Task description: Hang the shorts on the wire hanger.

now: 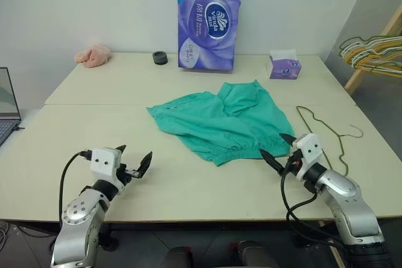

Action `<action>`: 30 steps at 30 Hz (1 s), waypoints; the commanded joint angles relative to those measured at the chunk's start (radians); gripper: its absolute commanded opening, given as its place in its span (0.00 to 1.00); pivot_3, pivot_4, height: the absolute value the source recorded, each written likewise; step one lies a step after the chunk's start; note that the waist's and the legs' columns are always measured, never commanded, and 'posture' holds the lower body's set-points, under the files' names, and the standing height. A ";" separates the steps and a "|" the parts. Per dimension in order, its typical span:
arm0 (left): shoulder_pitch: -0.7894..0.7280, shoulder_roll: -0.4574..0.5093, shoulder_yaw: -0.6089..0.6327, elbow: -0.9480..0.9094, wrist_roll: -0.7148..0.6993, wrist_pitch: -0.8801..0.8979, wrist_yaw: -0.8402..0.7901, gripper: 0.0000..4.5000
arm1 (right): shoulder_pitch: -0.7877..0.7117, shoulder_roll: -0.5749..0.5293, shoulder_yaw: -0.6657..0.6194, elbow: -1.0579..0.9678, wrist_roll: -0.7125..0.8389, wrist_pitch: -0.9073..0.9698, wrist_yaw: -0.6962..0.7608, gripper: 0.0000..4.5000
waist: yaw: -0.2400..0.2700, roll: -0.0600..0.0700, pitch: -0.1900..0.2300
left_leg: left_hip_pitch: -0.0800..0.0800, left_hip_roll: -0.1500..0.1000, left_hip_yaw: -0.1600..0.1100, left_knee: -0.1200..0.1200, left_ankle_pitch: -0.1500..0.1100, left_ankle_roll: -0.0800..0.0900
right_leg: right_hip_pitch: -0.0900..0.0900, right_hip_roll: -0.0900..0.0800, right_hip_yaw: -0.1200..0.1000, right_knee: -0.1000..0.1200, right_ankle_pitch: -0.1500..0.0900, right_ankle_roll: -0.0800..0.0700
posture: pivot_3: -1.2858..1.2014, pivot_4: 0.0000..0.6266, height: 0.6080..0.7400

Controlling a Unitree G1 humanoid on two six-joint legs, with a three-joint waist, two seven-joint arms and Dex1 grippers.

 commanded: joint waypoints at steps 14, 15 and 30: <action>-0.179 0.144 -0.233 0.081 0.051 0.010 -0.252 0.99 | 0.037 -0.155 0.071 -0.244 0.088 0.129 0.175 1.00 | -0.026 0.000 0.000 | 0.000 0.000 0.000 0.000 0.000 0.000 | 0.000 0.001 0.001 0.000 -0.001 0.002 | 0.46 0.10 1.00; -0.197 0.139 -0.243 0.100 0.061 0.001 -0.249 0.99 | 0.039 -0.154 0.070 -0.245 0.084 0.128 0.169 1.00 | -0.028 0.000 0.000 | 0.000 0.000 0.000 0.000 0.000 0.000 | -0.001 0.001 0.001 0.000 -0.001 0.002 | 0.46 0.10 1.00; -0.410 0.092 -0.354 0.373 0.159 -0.170 -0.305 0.99 | 0.068 -0.197 0.137 -0.290 -0.010 0.058 0.185 1.00 | -0.077 0.000 0.000 | -0.001 0.001 -0.001 0.000 0.000 0.000 | -0.001 0.002 0.002 0.000 -0.001 0.003 | 0.44 0.11 1.00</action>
